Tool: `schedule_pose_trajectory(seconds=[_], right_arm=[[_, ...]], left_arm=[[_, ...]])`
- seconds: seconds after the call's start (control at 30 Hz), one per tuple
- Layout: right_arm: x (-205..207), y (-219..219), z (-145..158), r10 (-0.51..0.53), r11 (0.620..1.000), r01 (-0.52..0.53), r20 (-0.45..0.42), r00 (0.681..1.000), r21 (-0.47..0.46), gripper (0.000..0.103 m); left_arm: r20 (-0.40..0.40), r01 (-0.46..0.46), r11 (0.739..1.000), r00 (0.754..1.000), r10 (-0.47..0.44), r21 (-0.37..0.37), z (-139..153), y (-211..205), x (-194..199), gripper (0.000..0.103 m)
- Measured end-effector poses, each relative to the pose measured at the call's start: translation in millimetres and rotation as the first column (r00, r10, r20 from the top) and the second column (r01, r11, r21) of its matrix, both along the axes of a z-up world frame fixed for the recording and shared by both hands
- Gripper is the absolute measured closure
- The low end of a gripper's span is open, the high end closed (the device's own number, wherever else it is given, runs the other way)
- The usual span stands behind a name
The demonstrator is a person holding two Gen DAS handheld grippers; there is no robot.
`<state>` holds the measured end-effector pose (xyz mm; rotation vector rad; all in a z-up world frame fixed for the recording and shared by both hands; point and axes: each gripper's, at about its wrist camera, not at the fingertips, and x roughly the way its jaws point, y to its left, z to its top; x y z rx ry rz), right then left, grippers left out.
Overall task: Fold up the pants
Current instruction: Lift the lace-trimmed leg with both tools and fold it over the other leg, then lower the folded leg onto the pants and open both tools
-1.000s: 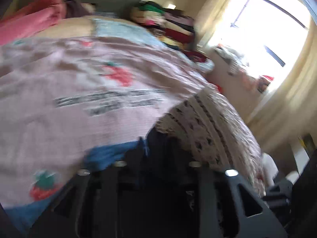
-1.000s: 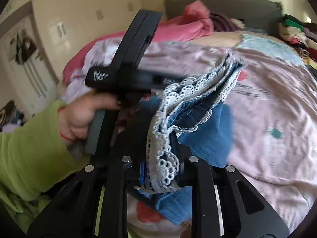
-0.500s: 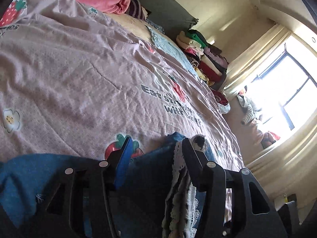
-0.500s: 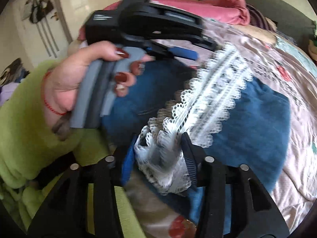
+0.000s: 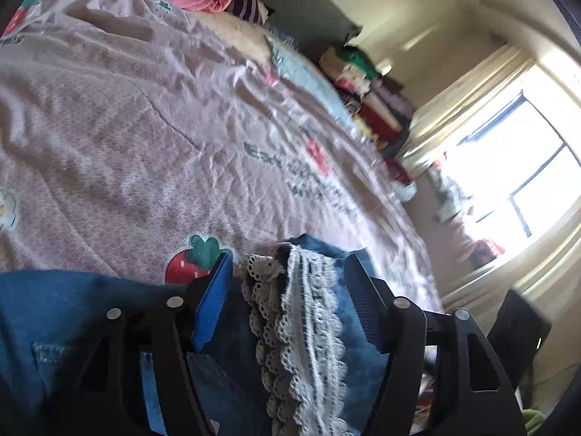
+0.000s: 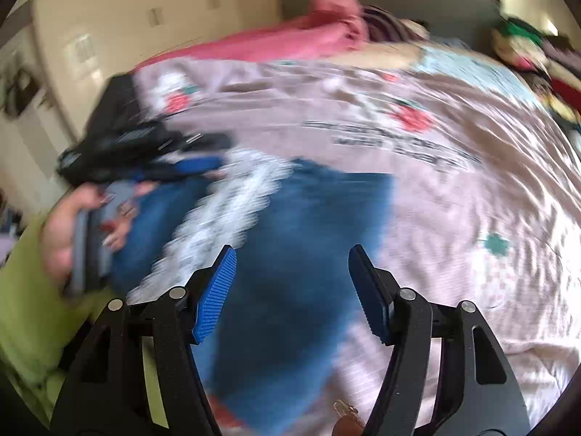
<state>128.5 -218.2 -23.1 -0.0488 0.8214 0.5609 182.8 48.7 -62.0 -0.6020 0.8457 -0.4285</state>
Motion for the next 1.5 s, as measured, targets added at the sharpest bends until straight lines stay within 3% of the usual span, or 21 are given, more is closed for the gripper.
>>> schedule_pose_trajectory(seconds=[0.17,0.33,0.37,0.4,0.43,0.47,0.5,0.57,0.63,0.73,0.83,0.93,0.97,1.1,1.2,1.27,1.37,1.5], right_arm=[[53,-19,-10,-0.073,0.995,0.078,-0.077,0.994,0.066,0.046],[97,-18,-33,-0.045,0.989,0.071,-0.192,0.980,0.130,0.046],[98,-18,-37,-0.046,0.988,0.075,-0.208,0.977,0.136,0.046],[102,-16,-43,-0.031,0.987,0.065,-0.229,0.973,0.147,0.053],[105,-14,-47,-0.004,0.986,0.044,-0.240,0.971,0.161,0.074],[104,-12,-48,0.012,0.985,0.031,-0.243,0.970,0.172,0.083],[100,-10,-45,0.017,0.984,0.025,-0.234,0.972,0.177,0.085],[93,-7,-35,0.021,0.984,0.011,-0.173,0.985,0.179,0.085],[91,-1,-32,0.016,0.989,0.005,-0.136,0.991,0.149,0.085],[95,7,-38,-0.022,0.998,0.028,-0.120,0.993,0.052,0.085],[97,7,-46,-0.052,0.999,0.051,-0.111,0.993,-0.006,0.082],[91,4,-44,-0.058,0.998,0.056,-0.087,0.994,-0.027,0.078],[88,3,-41,-0.058,0.998,0.056,-0.078,0.995,-0.029,0.074],[69,-2,-22,-0.042,0.999,0.042,-0.025,0.999,0.000,0.062],[50,-7,-9,-0.021,0.999,0.020,0.013,1.000,0.031,0.054],[34,-9,-3,-0.009,1.000,0.008,0.036,0.999,0.030,0.048],[12,-13,2,0.006,1.000,-0.008,0.049,0.999,0.029,0.044],[-11,-19,4,0.013,1.000,-0.015,0.066,0.998,0.025,0.033]], left_arm=[[-0.080,-0.003,0.998,0.997,0.008,0.060,-10,-7,20,0.039],[-0.087,-0.015,0.993,0.996,0.025,0.114,-15,-15,25,0.041],[-0.084,-0.004,0.993,0.996,0.014,0.116,-14,-17,25,0.049],[-0.083,0.016,0.995,0.997,-0.007,0.102,-14,-19,25,0.079],[-0.085,0.023,0.995,0.996,-0.015,0.099,-13,-21,24,0.085],[-0.075,0.025,0.994,0.997,-0.017,0.105,-11,-21,21,0.085],[-0.058,0.027,0.994,0.998,-0.020,0.108,-7,-21,18,0.086],[-0.011,0.007,0.995,1.000,-0.006,0.103,4,-14,7,0.086],[0.016,-0.023,0.989,1.000,0.021,0.143,10,-9,1,0.086],[-0.014,-0.017,0.982,1.000,0.020,0.188,2,-13,5,0.085],[-0.034,-0.010,0.971,0.999,0.019,0.241,-11,-18,13,0.074],[-0.025,-0.019,0.970,0.999,0.026,0.240,-10,-15,10,0.066],[-0.025,-0.022,0.969,0.999,0.029,0.245,-9,-14,9,0.058],[0.012,-0.026,0.969,1.000,0.023,0.245,7,-11,-8,0.037],[0.033,-0.038,0.963,0.999,0.030,0.268,19,-9,-23,0.027],[0.043,-0.042,0.958,0.999,0.031,0.285,25,-9,-35,0.025],[0.051,-0.058,0.952,0.998,0.045,0.299,31,-4,-57,0.009],[0.053,-0.104,0.958,0.994,0.093,0.266,37,13,-86,0.008]])
